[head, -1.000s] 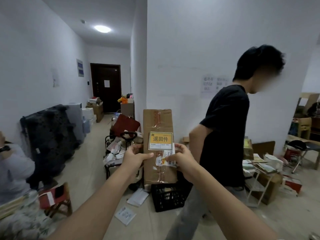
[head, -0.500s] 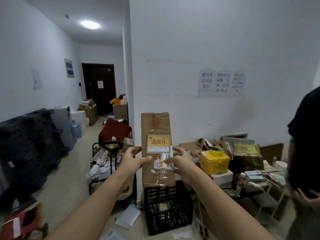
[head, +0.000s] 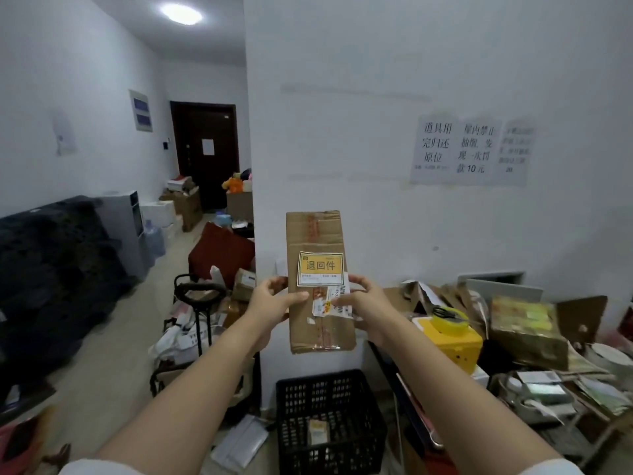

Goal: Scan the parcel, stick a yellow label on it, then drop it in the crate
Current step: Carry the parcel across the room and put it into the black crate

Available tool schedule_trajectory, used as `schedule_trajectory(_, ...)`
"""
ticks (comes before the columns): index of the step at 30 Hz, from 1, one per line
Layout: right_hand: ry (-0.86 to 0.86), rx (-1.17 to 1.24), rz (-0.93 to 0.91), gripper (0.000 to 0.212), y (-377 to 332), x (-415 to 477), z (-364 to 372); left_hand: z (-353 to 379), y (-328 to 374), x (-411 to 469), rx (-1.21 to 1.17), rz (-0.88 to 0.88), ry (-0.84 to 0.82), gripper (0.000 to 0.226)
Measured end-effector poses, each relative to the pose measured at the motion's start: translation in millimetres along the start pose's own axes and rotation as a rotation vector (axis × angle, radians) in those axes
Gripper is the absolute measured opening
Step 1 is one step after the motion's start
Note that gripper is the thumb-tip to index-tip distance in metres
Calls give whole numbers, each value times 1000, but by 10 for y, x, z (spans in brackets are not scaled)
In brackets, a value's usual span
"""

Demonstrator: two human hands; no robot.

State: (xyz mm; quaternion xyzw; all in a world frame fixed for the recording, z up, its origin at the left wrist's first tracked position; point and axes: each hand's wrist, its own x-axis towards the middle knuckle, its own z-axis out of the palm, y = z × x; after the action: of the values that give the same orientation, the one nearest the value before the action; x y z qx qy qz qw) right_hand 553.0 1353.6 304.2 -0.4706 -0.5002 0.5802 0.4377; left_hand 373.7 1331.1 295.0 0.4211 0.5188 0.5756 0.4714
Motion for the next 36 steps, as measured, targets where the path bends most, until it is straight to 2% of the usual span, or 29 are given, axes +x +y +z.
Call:
schedule_trajectory(8, 50, -24, 93, 53, 220, 1388, -83, 120, -354, 1325, 10, -72, -38, 44)
schedule_trajectory(17, 113, -17, 154, 52, 220, 3296, 286, -91, -475, 3227, 39, -133, -55, 55)
schedule_trajectory(24, 162, 20, 231, 58, 492, 4216, 406, -151, -770, 4148, 72, -195, -72, 56)
schedule_trajectory(28, 186, 27, 281, 51, 807, 4612, 422, -179, -1210, 4463, 92, -235, -41, 55)
schedule_trajectory(32, 188, -4, 363, 52, 1359, 4880, 452, -292, -1896, 4591, 102, -363, 49, 53)
schedule_trajectory(36, 116, -9, 460, 50, 1995, 5115, 469, -413, -2570, 4666, 135, -445, 112, 52)
